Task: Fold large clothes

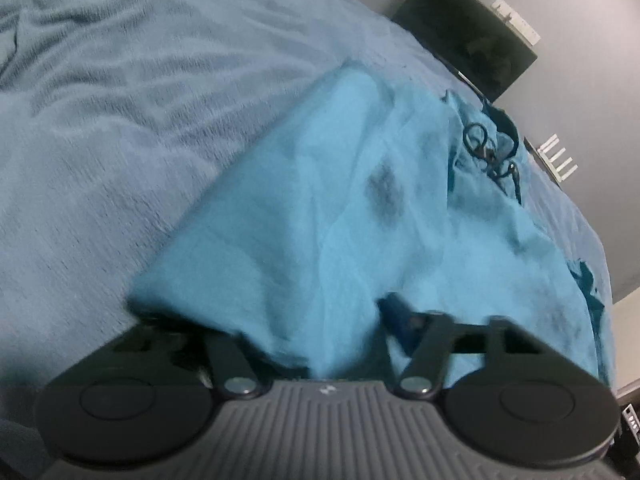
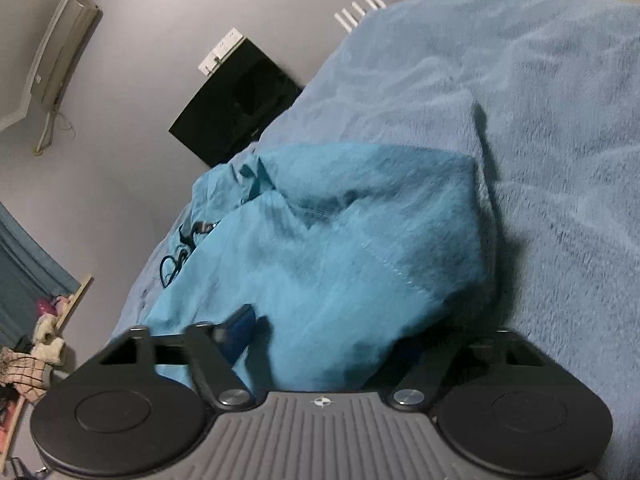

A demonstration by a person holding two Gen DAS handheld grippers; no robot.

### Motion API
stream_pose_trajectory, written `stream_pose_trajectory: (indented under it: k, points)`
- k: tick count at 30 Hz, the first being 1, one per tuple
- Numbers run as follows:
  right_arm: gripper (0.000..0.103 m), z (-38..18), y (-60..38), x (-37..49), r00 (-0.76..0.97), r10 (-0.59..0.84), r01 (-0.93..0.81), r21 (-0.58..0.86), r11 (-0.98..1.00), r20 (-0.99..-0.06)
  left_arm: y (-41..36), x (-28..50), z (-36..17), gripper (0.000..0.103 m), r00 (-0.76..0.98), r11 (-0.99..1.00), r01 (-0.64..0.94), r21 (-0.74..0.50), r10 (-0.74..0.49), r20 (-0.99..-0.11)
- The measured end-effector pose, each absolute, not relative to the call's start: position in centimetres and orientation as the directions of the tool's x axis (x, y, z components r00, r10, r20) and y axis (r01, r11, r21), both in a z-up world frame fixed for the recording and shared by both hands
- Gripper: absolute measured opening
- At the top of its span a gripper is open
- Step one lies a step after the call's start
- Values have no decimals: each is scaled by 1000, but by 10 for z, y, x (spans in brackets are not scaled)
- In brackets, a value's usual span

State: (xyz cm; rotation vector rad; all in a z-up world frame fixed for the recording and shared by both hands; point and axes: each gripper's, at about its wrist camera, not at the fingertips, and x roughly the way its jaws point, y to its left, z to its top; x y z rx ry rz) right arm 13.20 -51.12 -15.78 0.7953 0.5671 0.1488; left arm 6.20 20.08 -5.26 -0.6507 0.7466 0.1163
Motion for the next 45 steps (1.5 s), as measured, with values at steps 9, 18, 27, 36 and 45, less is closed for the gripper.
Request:
stream_pose_trajectory:
  k: [9,18,27,36,45]
  points:
    - [18,-107,-503,85,843,308,17,593,805,-441,188,44,-5,10,811,912,-164,-376,-92,-578]
    - [17,-76,-516,13,798,307,75,592,802,-518,190,5,31,10,777,927,-117,-357,-139,-614]
    - [34,-70,-519,-9,740,290,128,551,825,-607,175,-18,35,35,712,977,-126,-171,-31,-702]
    - [87,-60,-538,-20,811,98,243,483,841,-577,193,-39,57,95,768,907,-405,-117,268,-581]
    - [97,-12,-474,-34,939,26,21,132,991,-344,116,-33,65,95,853,992,25,-127,-87,-514]
